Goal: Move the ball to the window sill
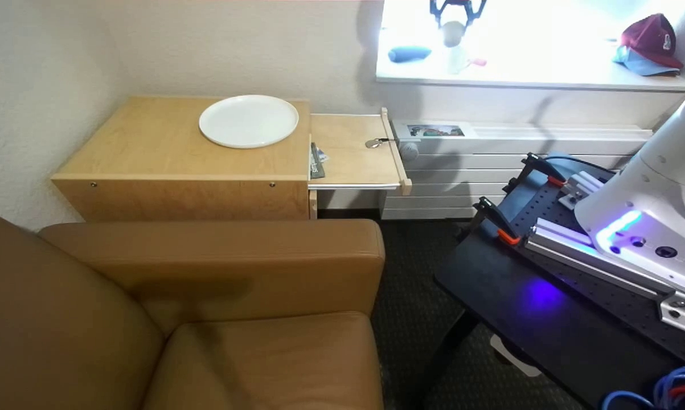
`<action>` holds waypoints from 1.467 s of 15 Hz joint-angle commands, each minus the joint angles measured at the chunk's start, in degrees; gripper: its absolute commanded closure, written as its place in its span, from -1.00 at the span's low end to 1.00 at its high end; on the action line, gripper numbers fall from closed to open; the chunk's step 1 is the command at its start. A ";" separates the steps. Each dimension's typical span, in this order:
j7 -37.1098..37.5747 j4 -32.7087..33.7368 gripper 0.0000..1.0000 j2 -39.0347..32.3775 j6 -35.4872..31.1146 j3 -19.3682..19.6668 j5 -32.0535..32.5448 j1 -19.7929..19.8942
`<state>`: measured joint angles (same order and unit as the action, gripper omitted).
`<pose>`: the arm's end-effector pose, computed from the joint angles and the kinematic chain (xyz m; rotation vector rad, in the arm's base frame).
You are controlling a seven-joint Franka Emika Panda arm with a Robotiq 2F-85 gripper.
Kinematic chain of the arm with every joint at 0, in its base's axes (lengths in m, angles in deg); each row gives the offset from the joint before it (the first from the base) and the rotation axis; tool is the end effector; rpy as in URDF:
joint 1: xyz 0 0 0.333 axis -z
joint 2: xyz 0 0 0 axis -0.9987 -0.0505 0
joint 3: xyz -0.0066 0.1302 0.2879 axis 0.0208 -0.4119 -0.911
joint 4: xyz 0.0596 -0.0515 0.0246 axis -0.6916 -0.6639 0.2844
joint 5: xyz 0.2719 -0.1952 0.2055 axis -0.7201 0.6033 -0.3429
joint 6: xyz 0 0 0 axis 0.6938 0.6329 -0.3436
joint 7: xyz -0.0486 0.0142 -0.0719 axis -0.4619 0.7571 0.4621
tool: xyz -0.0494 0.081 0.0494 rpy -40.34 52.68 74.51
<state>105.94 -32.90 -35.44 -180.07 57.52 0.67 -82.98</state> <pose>0.5413 -0.1763 0.3299 2.4548 -1.7778 0.0104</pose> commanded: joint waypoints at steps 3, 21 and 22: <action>2.94 -5.71 0.12 -0.90 -11.56 3.24 -5.08 6.60; 25.86 18.39 0.12 -24.84 -17.37 0.39 -23.52 2.03; 29.25 21.77 0.12 -26.78 -15.63 1.07 -23.02 2.51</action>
<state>127.27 -20.15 -55.94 -199.27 55.60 -24.24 -80.08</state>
